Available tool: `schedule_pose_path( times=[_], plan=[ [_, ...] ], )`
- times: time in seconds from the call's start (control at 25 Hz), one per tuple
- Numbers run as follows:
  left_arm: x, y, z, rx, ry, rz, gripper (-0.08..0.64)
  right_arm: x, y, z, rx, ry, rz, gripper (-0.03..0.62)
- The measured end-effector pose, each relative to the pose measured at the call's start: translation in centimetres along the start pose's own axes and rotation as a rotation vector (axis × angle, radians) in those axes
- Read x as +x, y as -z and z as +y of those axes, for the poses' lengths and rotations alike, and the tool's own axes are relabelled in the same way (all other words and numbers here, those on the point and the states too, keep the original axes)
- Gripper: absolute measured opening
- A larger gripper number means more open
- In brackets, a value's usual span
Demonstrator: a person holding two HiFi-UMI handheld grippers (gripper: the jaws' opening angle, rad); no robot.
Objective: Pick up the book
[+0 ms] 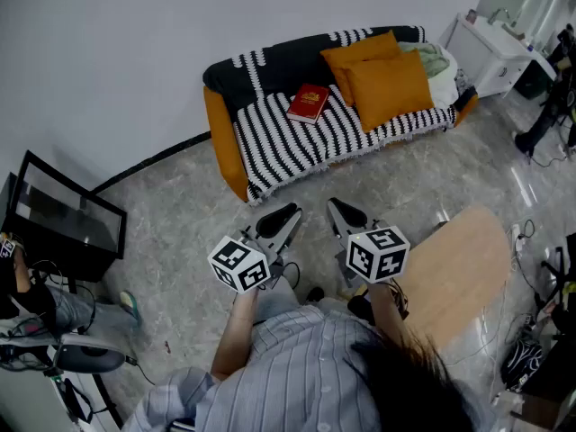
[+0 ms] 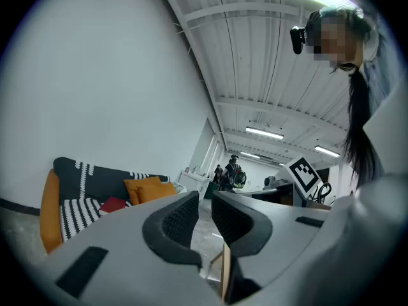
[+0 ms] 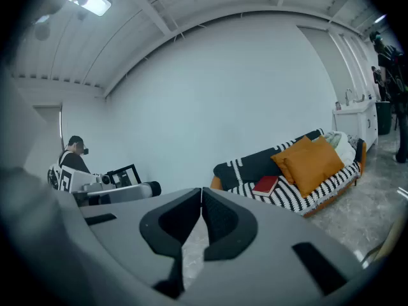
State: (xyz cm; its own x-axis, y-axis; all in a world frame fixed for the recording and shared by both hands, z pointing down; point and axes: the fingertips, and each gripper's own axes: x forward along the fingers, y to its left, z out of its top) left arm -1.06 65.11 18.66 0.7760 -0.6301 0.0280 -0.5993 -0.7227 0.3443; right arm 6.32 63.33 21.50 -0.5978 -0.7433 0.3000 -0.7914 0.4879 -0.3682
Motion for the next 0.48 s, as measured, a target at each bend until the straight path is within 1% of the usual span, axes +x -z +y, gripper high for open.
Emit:
schedule_pose_path(
  times=[0.48],
  plan=[
    [0.79, 0.69, 0.46, -0.002, 0.003, 0.027, 0.071, 0.50, 0.93, -0.90, 0.017, 0.009, 0.014, 0.021]
  ],
)
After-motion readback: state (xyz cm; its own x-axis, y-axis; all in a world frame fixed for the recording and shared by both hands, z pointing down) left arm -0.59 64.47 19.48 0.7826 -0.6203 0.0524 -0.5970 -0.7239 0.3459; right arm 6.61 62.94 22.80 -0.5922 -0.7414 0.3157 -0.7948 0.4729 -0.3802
